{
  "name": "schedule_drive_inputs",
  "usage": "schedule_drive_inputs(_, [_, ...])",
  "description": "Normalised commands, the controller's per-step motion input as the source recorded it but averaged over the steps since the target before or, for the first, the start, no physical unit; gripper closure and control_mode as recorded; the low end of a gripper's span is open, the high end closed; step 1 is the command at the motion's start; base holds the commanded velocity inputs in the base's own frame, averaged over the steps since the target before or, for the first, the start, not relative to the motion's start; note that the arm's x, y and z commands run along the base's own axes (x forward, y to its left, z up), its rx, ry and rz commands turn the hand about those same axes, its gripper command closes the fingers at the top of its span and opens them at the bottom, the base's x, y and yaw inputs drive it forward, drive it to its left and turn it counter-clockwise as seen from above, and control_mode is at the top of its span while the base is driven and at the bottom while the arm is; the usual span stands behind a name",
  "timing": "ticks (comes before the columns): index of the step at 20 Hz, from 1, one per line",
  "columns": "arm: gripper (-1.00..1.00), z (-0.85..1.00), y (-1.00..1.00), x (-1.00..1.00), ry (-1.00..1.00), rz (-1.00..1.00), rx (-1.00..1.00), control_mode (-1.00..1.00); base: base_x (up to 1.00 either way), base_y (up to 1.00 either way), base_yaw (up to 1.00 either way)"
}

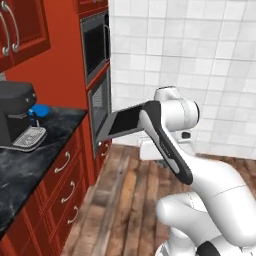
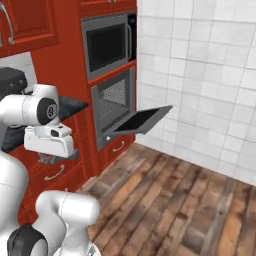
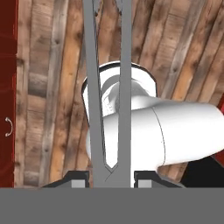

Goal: Pick up the tongs from the counter and place them near the plate next to the oven.

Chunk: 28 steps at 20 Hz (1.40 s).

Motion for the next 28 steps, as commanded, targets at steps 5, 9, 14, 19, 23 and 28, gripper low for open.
schedule_drive_inputs(5, [1.00,0.00,0.00,0.00,0.00,0.00,0.00,1.00,1.00,-0.35,0.36])
schedule_drive_inputs(9, [1.00,0.00,0.00,0.00,0.00,0.00,0.00,1.00,1.00,-0.37,0.41])
schedule_drive_inputs(14, [1.00,0.00,0.00,0.00,0.00,0.00,0.00,1.00,0.88,-0.44,0.46])
schedule_drive_inputs(19, [1.00,0.00,0.00,0.00,0.00,0.00,0.00,1.00,0.45,-0.42,0.54])
schedule_drive_inputs(23, [1.00,0.00,0.00,0.00,0.00,0.00,0.00,1.00,0.20,-0.32,0.60])
schedule_drive_inputs(28, [1.00,0.00,0.00,0.00,0.00,0.00,0.00,1.00,0.34,-0.29,0.59])
